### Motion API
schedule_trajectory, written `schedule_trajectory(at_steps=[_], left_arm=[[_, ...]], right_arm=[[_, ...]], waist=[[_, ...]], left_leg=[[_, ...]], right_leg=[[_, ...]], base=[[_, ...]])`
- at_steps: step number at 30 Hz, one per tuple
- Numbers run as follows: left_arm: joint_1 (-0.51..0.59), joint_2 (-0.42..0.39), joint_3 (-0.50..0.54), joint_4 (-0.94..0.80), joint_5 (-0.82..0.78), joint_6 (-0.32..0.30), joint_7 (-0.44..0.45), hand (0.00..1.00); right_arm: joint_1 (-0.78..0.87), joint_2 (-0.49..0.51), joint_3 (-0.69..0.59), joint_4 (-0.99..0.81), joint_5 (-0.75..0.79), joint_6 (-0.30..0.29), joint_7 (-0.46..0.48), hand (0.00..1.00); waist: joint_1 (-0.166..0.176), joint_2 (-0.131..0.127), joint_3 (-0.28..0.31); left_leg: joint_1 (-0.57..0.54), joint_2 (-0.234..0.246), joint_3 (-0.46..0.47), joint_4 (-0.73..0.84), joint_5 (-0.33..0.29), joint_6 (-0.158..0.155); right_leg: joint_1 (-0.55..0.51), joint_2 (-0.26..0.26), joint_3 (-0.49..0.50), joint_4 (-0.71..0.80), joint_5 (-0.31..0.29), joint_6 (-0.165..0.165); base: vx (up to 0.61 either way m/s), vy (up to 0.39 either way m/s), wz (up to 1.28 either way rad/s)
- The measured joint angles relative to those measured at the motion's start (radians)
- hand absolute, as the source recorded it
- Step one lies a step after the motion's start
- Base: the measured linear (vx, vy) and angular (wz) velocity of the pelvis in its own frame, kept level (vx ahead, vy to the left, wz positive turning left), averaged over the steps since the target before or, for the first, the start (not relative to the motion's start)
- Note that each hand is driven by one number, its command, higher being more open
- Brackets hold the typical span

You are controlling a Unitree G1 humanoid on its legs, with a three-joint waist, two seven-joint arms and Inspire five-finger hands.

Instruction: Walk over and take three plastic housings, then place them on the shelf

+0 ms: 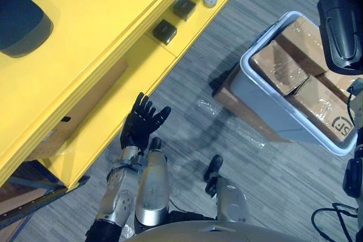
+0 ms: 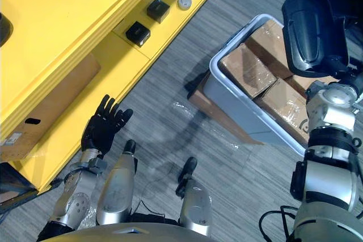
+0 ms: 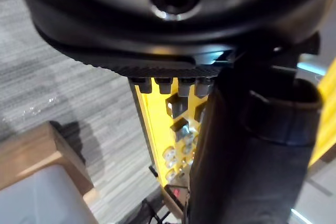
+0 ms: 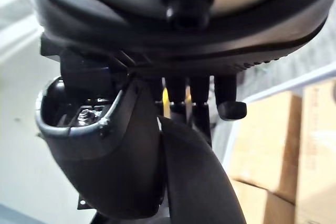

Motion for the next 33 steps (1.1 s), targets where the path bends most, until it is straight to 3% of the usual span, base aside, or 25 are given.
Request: schedule_trajectory(at_steps=[4,7,8,10,13,17,21,26,30,33], left_arm=[[0.0,0.008,-0.005,-0.07,0.015,0.072,-0.057,1.0],[-0.026,0.018,-0.035,-0.129,-0.024,0.19,-0.07,1.0],[-0.029,0.019,-0.038,-0.132,-0.039,0.202,-0.072,1.0],[-0.073,0.019,-0.073,-0.132,-0.162,0.298,-0.074,1.0],[-0.128,0.003,-0.144,-0.121,-0.309,0.39,-0.068,1.0],[-0.227,-0.04,-0.198,0.018,-0.532,0.454,-0.008,1.0],[-0.267,-0.056,-0.199,0.126,-0.711,0.48,0.057,1.0],[-0.278,-0.055,-0.209,0.162,-0.901,0.498,0.103,1.0],[-0.303,-0.055,-0.24,0.165,-1.027,0.484,0.13,1.0],[-0.321,-0.056,-0.292,0.186,-1.133,0.433,0.137,1.0]], right_arm=[[0.071,0.04,0.02,-0.144,-0.193,-0.024,-0.028,0.0],[0.166,0.096,0.057,-0.31,-0.364,-0.072,-0.041,0.0],[0.171,0.103,0.06,-0.321,-0.378,-0.077,-0.042,0.0],[0.228,0.15,0.073,-0.406,-0.469,-0.107,-0.048,0.0],[0.288,0.199,0.094,-0.493,-0.564,-0.137,-0.049,0.0],[0.338,0.275,0.155,-0.59,-0.654,-0.173,-0.042,0.0],[0.356,0.276,0.214,-0.643,-0.693,-0.225,-0.015,0.0],[0.39,0.277,0.251,-0.677,-0.73,-0.296,0.004,0.0],[0.391,0.302,0.286,-0.682,-0.749,-0.335,0.025,0.0],[0.391,0.303,0.315,-0.693,-0.749,-0.363,0.044,0.0]], waist=[[-0.021,-0.027,-0.064],[-0.058,-0.046,-0.14],[-0.064,-0.047,-0.142],[-0.09,-0.05,-0.174],[-0.105,-0.049,-0.202],[-0.148,-0.047,-0.233],[-0.175,-0.036,-0.241],[-0.174,-0.011,-0.26],[-0.177,-0.01,-0.266],[-0.179,-0.009,-0.27]], left_leg=[[0.047,0.004,0.014,-0.068,0.009,-0.01],[0.09,0.015,0.05,-0.11,0.011,-0.013],[0.097,0.016,0.052,-0.113,0.01,-0.013],[0.137,0.025,0.075,-0.138,0.01,-0.013],[0.196,0.028,0.118,-0.171,0.008,-0.017],[0.244,0.033,0.154,-0.185,0.0,-0.018],[0.26,0.036,0.178,-0.176,-0.013,-0.018],[0.278,0.038,0.185,-0.17,-0.016,-0.019],[0.282,0.037,0.185,-0.172,-0.012,-0.015],[0.282,0.036,0.186,-0.173,-0.01,-0.016]], right_leg=[[0.03,0.014,0.005,-0.052,0.003,-0.003],[0.044,0.021,0.039,-0.077,0.003,-0.004],[0.048,0.022,0.041,-0.077,0.003,-0.004],[0.063,0.027,0.058,-0.077,0.003,-0.004],[0.078,0.024,0.089,-0.077,0.003,-0.004],[0.096,0.027,0.124,-0.077,0.002,-0.005],[0.099,0.029,0.15,-0.077,-0.007,-0.017],[0.114,0.031,0.162,-0.074,-0.009,-0.019],[0.114,0.031,0.164,-0.074,-0.009,-0.02],[0.113,0.03,0.164,-0.074,-0.008,-0.019]], base=[[0.11,-0.047,-0.07],[0.14,-0.031,-0.22],[0.15,-0.021,-0.21],[0.12,-0.018,-0.18],[0.08,0.011,-0.36],[-0.01,0.018,-0.3],[-0.07,-0.001,-0.23],[-0.06,-0.001,-0.05],[-0.03,-0.001,0.0],[0.0,0.0,0.0]])
